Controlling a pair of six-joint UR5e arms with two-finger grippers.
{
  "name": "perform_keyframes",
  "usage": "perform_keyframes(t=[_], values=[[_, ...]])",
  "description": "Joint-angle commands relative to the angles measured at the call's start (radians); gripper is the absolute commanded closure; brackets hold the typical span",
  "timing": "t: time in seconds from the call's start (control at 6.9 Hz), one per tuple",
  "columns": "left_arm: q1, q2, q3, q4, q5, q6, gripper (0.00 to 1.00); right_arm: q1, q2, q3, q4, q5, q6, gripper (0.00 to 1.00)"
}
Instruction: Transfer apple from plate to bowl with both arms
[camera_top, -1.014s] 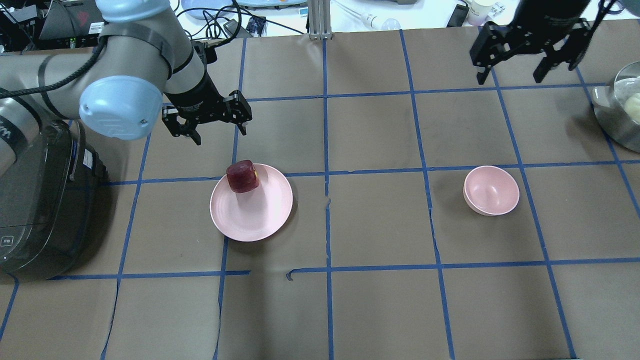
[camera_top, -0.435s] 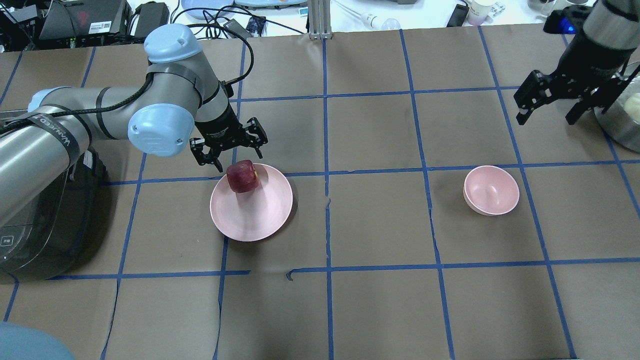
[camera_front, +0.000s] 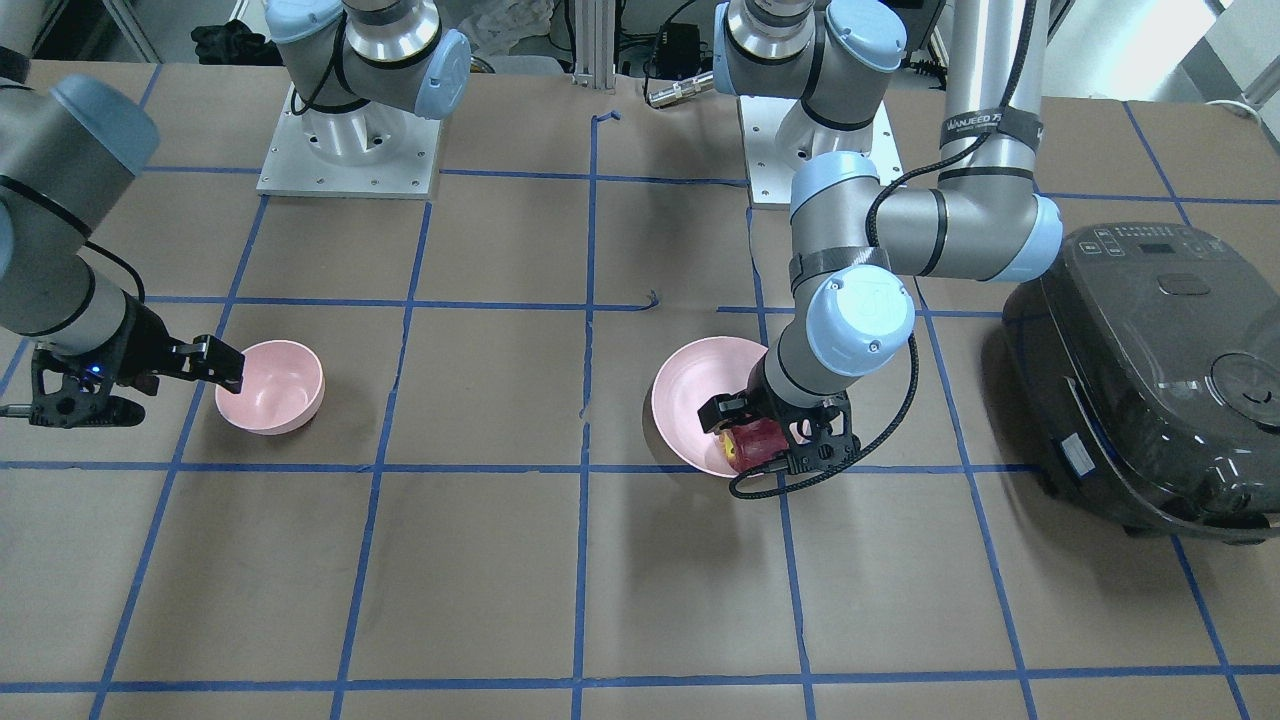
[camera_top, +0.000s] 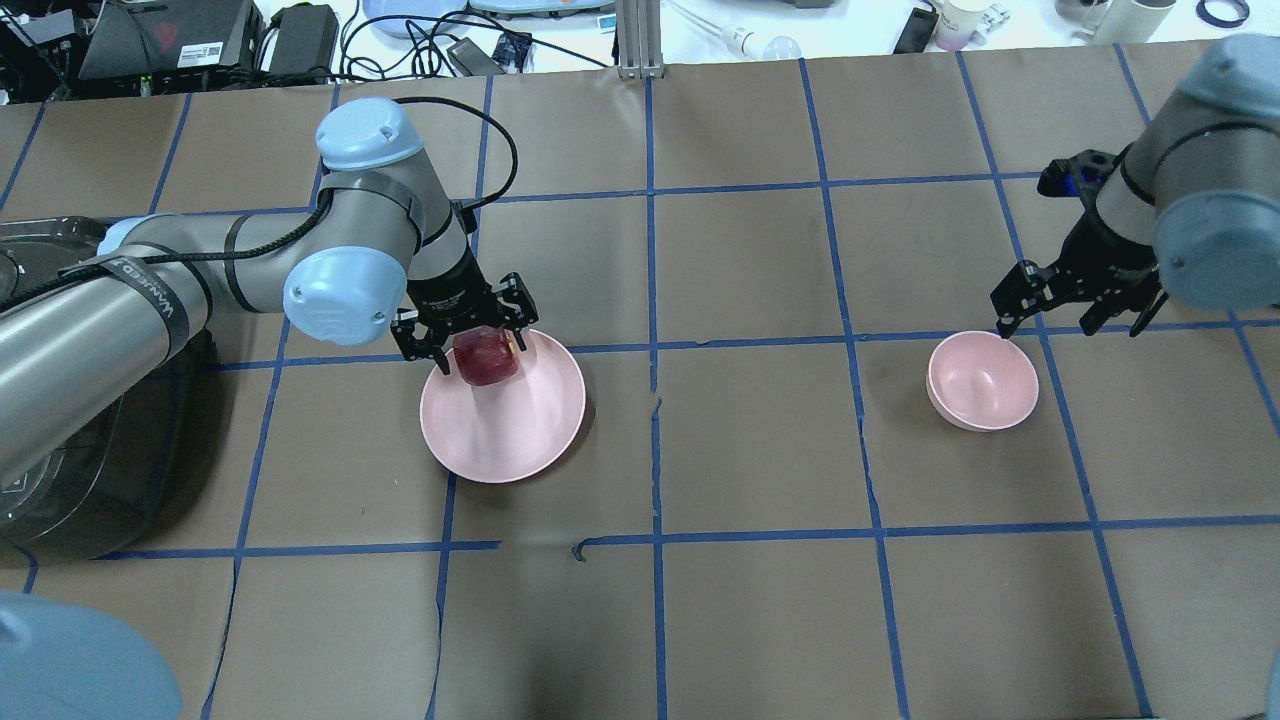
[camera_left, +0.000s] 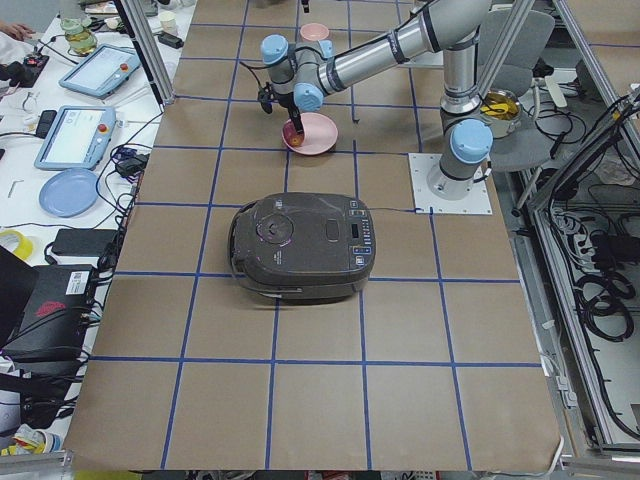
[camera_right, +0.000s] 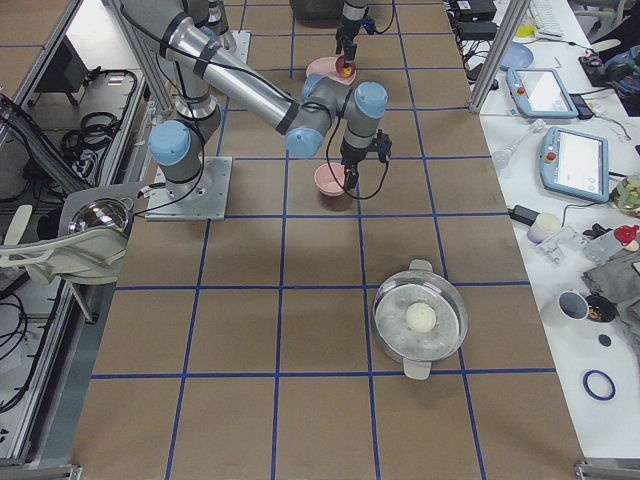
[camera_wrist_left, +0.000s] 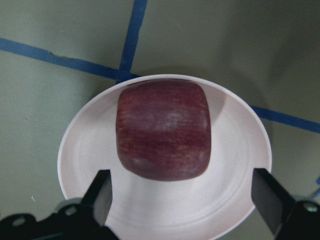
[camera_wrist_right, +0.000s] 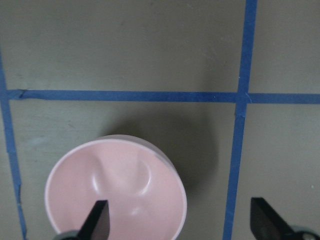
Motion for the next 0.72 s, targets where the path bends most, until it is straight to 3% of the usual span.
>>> perform_keyframes(t=[0.0, 0.14, 0.29, 0.43, 0.58], values=[[0.000, -0.043, -0.017, 0.068, 0.001, 0.007, 0.19, -0.022, 0.030, 0.066, -0.083, 0.004, -0.021, 0.71], [0.000, -0.054, -0.017, 0.078, 0.003, 0.013, 0.38, -0.022, 0.030, 0.067, -0.081, 0.004, -0.020, 1.00], [-0.002, -0.051, -0.016, 0.098, 0.001, 0.035, 0.76, -0.022, 0.030, 0.067, -0.080, 0.005, -0.020, 1.00], [-0.002, -0.038, -0.014, 0.107, 0.000, 0.036, 1.00, -0.020, 0.029, 0.067, -0.078, 0.005, -0.018, 1.00], [-0.002, -0.011, 0.004, 0.107, -0.004, 0.052, 1.00, -0.020, 0.029, 0.067, -0.075, 0.005, -0.020, 1.00]])
